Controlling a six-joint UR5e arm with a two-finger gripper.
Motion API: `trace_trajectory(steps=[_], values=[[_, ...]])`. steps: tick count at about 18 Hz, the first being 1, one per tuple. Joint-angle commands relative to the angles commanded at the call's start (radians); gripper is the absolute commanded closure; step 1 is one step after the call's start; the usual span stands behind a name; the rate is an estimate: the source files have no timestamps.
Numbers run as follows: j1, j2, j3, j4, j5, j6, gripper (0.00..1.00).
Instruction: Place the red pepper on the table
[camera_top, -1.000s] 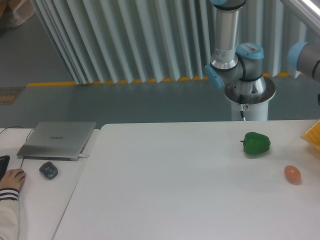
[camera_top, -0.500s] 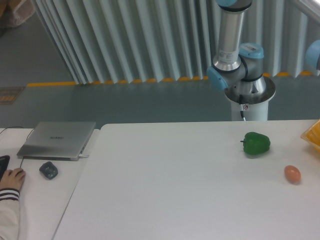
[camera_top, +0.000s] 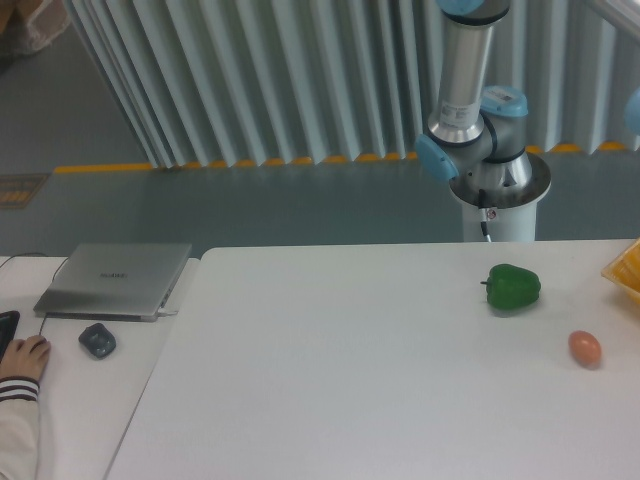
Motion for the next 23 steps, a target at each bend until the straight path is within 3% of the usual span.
trace_trajectory(steps=[23], values=[[0.028, -0.069, 0.014, 0.006, -0.037, -0.005, 0.00]])
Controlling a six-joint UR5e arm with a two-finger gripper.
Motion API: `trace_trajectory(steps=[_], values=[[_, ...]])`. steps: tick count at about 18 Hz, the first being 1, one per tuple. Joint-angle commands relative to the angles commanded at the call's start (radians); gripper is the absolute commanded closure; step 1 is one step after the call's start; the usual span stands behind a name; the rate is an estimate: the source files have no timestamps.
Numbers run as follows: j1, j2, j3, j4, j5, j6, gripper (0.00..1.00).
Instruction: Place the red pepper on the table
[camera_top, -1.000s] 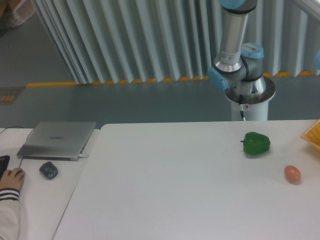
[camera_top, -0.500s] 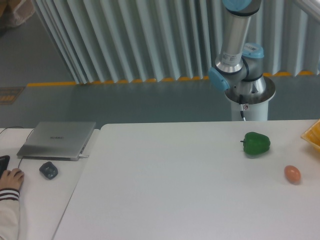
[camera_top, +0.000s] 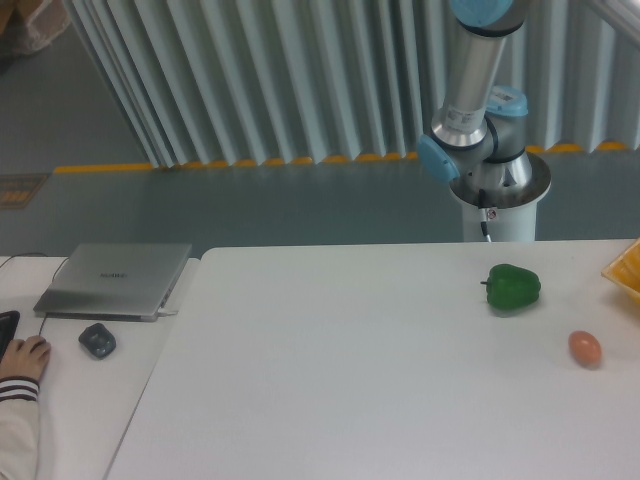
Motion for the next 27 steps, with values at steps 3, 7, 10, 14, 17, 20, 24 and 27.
trace_trajectory(steps=[3, 7, 10, 14, 17, 20, 24, 27], values=[[-0.002, -0.006, -0.002, 0.000, 0.000, -0.006, 0.03], [-0.003, -0.006, -0.002, 0.000, 0.002, -0.022, 0.28], [-0.002, -0.006, -0.002, 0.000, 0.002, -0.028, 0.40], [0.000, -0.005, 0.005, -0.003, 0.003, -0.028, 0.44], [0.000, 0.006, 0.040, -0.021, 0.005, -0.026, 0.44], [0.002, 0.011, 0.071, -0.081, 0.003, -0.028, 0.45], [-0.003, 0.049, 0.078, -0.133, -0.002, -0.075, 0.45], [-0.023, 0.057, 0.098, -0.207, -0.030, -0.144, 0.45]])
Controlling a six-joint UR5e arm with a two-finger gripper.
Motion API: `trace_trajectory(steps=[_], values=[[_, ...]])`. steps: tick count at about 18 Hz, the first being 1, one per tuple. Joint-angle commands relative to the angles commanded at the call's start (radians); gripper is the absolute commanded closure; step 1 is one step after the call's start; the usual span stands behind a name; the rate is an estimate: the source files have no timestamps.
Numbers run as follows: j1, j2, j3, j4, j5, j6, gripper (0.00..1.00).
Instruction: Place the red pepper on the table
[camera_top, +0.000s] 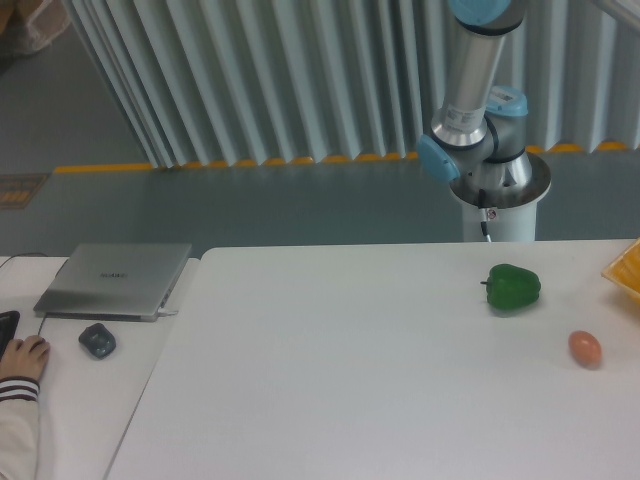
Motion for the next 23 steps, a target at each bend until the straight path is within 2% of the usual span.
trace_trajectory(steps=[2, 4, 6, 14, 15, 17, 22, 23], values=[[-0.002, 0.037, 0.003, -0.028, -0.071, -0.089, 0.45], [-0.020, 0.040, 0.032, -0.072, -0.118, -0.156, 0.45], [-0.051, 0.040, 0.046, -0.082, -0.123, -0.221, 0.45], [-0.235, 0.032, 0.063, -0.066, -0.129, -0.635, 0.45], [-0.258, 0.029, 0.064, -0.045, -0.128, -0.681, 0.45], [-0.288, 0.026, 0.061, -0.008, -0.128, -0.733, 0.45], [-0.318, 0.023, 0.061, -0.003, -0.129, -0.821, 0.45], [-0.330, 0.023, 0.061, 0.000, -0.129, -0.874, 0.45]])
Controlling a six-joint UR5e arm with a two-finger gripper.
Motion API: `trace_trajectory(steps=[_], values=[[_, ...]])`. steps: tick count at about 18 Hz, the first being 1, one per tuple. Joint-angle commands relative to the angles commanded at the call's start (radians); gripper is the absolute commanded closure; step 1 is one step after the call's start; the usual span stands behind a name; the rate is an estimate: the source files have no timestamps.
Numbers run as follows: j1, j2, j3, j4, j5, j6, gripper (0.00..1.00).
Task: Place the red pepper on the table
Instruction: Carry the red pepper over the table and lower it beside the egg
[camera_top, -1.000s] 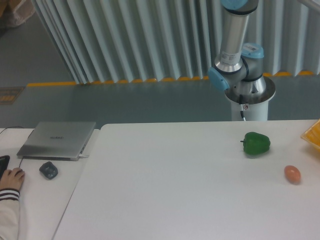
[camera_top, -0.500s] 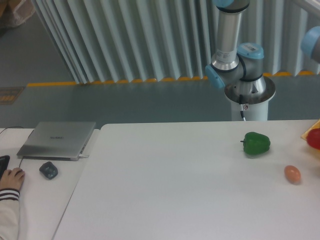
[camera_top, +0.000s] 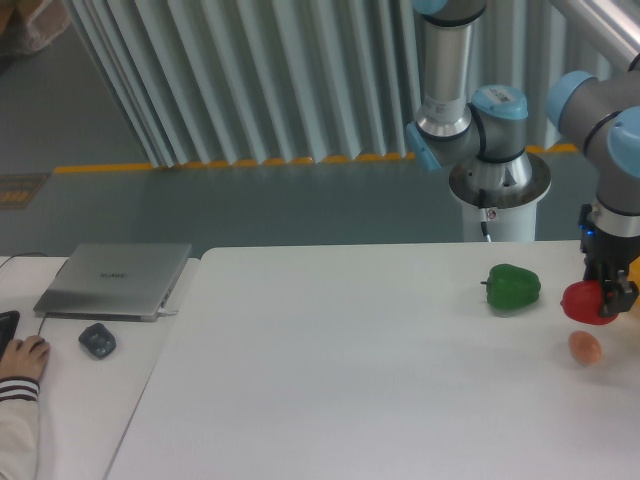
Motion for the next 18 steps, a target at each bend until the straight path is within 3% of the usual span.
trace_trajectory(steps=[3, 6, 12, 14, 18], values=[[-0.043, -0.003, -0.006, 0.067, 0.000, -0.126, 0.45], [-0.118, -0.023, -0.017, 0.171, 0.003, -0.354, 0.45], [-0.158, -0.048, -0.032, 0.222, 0.008, -0.430, 0.45], [-0.161, -0.051, -0.050, 0.279, 0.021, -0.442, 0.45], [-0.180, -0.058, -0.069, 0.304, 0.075, -0.464, 0.43]])
